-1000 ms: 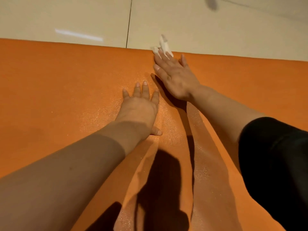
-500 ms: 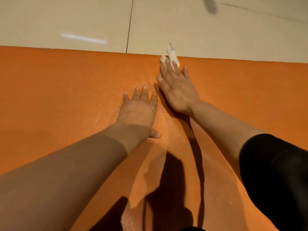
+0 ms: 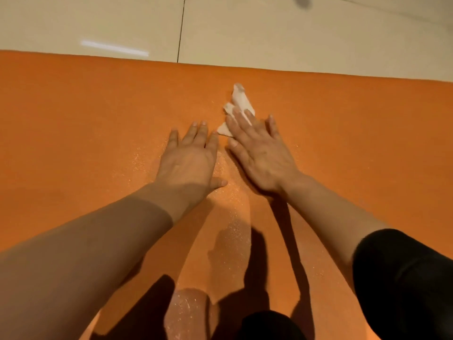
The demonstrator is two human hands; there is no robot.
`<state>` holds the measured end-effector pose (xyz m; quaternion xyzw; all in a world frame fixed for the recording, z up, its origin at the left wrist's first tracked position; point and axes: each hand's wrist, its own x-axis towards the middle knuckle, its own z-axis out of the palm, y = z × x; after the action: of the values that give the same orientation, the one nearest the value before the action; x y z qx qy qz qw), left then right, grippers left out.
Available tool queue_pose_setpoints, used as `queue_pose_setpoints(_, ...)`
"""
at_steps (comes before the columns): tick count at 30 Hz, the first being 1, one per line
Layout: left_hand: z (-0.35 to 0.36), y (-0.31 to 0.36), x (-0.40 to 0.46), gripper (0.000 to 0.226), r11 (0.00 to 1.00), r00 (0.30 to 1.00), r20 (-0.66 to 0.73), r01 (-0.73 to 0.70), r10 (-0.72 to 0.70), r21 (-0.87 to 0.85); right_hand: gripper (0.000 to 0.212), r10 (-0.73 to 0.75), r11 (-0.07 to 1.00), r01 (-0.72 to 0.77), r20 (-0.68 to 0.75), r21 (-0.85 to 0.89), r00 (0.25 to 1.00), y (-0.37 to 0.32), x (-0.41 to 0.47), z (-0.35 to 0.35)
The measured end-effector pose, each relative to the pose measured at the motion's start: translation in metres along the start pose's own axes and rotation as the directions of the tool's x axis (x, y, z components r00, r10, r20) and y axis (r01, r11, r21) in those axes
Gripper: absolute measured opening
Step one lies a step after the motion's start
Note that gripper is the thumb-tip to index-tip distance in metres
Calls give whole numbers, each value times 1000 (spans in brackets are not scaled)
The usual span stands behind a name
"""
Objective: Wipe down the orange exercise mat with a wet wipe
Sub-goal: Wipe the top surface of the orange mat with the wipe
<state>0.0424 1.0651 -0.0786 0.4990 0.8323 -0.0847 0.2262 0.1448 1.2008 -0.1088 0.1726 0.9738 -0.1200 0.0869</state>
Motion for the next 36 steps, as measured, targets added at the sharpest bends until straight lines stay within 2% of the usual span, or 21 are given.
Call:
queue_pose_setpoints(2, 6, 6, -11, 97, 1000, 1000, 25, -1, 2, -12, 61, 130, 991, -131, -37, -33, 991, 32, -16, -3)
queue_pose_setpoints(4, 11, 14, -17, 95, 1000, 998, 65, -10, 12, -30, 59, 326, 944, -327, -43, -32, 944, 52, -23, -7)
queue_pose_setpoints(6, 14, 23, -22, 95, 999, 996, 91, -19, 23, -41, 60, 422, 907, -422, -32, 5, 906, 40, -19, -5)
queue_pose_setpoints(8, 19, 32, -29, 99, 998, 996, 87, -27, 32, -60, 61, 333, 943, -332, -25, 32, 943, 8, -13, 0)
queue_pose_setpoints(10, 26, 38, -40, 105, 995, 997, 55, -45, 50, -89, 60, 120, 992, -120, 3, 50, 993, -16, -19, 5)
queue_pose_setpoints(12, 36, 40, -53, 109, 991, 998, 7, -66, 67, -114, 62, 24, 1000, -24, 26, 12, 999, -8, -32, 5)
queue_pose_setpoints(14, 43, 40, -65, 109, 989, 996, -27, -83, 80, -124, 61, 116, 993, -116, -6, -38, 993, 18, -46, 4)
queue_pose_setpoints(16, 46, 40, -74, 108, 987, 996, -40, -87, 82, -132, 60, 292, 955, -293, -26, -53, 956, 38, -57, 3)
queue_pose_setpoints(19, 48, 39, -81, 107, 987, 996, -41, -81, 76, -137, 61, 469, 883, -468, -10, 30, 883, 25, -54, 3)
queue_pose_setpoints(21, 52, 41, -86, 106, 987, 996, -39, -89, 85, -135, 62, 425, 901, -425, 18, 83, 905, -3, -49, 4)
queue_pose_setpoints(23, 55, 45, -95, 104, 984, 994, -56, -101, 93, -144, 66, 227, 969, -230, 46, 86, 973, -28, -59, 9)
queue_pose_setpoints(25, 57, 47, -103, 101, 983, 993, -73, -105, 95, -148, 73, 47, 998, -51, 91, 37, 995, -34, -76, 12)
queue_pose_setpoints(26, 58, 48, -107, 100, 983, 993, -71, -108, 98, -146, 74, 16, 1000, -15, 103, -3, 995, -26, -83, 12)
queue_pose_setpoints(27, 58, 49, -111, 99, 984, 993, -62, -108, 100, -144, 71, 32, 999, -28, 96, -39, 995, -15, -90, 12)
queue_pose_setpoints(29, 58, 51, -117, 97, 984, 995, -40, -99, 94, -148, 64, 203, 978, -200, 52, -52, 978, 6, -100, 10)
queue_pose_setpoints(31, 59, 56, -123, 96, 985, 996, -21, -87, 85, -149, 61, 406, 914, -407, 35, 4, 913, 13, -100, 11)
queue_pose_setpoints(32, 59, 59, -125, 96, 986, 997, -11, -83, 83, -146, 61, 454, 890, -455, 40, 25, 890, 7, -98, 13)
queue_pose_setpoints(34, 60, 64, -131, 95, 986, 997, 2, -74, 75, -151, 62, 394, 918, -395, 53, 24, 918, -20, -95, 18)
queue_pose_setpoints(36, 61, 68, -137, 93, 984, 998, -5, -66, 66, -164, 64, 182, 982, -185, 76, 31, 980, -47, -102, 23)
